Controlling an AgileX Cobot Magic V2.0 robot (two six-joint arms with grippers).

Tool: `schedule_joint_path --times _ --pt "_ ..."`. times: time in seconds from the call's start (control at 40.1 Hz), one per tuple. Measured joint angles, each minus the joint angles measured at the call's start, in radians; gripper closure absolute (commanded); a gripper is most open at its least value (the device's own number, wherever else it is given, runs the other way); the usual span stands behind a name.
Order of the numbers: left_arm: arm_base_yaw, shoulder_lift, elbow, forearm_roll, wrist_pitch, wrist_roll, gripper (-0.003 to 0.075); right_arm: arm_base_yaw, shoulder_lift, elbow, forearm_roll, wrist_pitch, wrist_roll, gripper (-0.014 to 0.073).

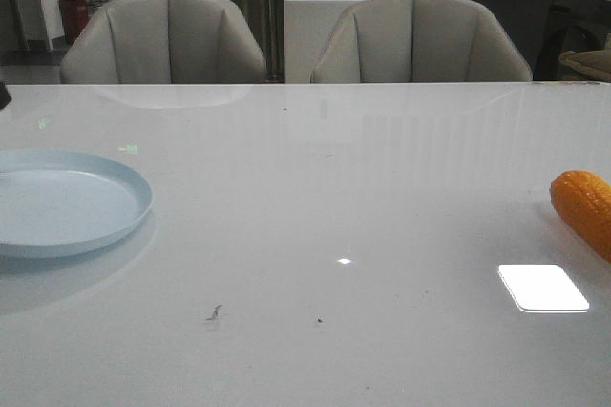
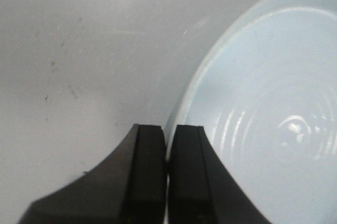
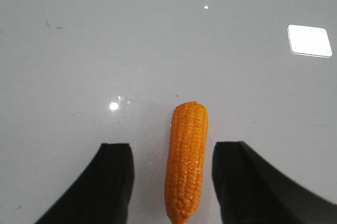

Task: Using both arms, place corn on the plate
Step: 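Lift the plate and carry it toward the table center with left gripper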

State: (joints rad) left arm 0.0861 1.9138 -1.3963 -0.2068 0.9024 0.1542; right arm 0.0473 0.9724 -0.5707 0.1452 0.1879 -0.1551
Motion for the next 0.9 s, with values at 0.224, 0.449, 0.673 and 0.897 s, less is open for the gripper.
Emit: schedule_joint_path --times 0.224,0.449,0.673,0.897 --pt "-0.013 0.0 -0.174 -0.17 0.117 0.071 0.0623 0.0 0.0 0.0 0.0 0.002 0.0 0.0138" --pt "-0.128 0.0 -0.258 -0.227 0.152 0.079 0.0622 0.0 0.0 0.0 0.0 0.002 0.0 0.0138" --pt "-0.281 0.024 -0.262 -0.234 0.162 0.077 0.0622 0.0 0.0 0.0 0.01 0.002 0.0 0.0139" --pt "-0.378 0.11 -0.263 -0.236 0.156 0.061 0.0622 0.0 0.0 0.0 0.027 0.004 0.0 0.0139"
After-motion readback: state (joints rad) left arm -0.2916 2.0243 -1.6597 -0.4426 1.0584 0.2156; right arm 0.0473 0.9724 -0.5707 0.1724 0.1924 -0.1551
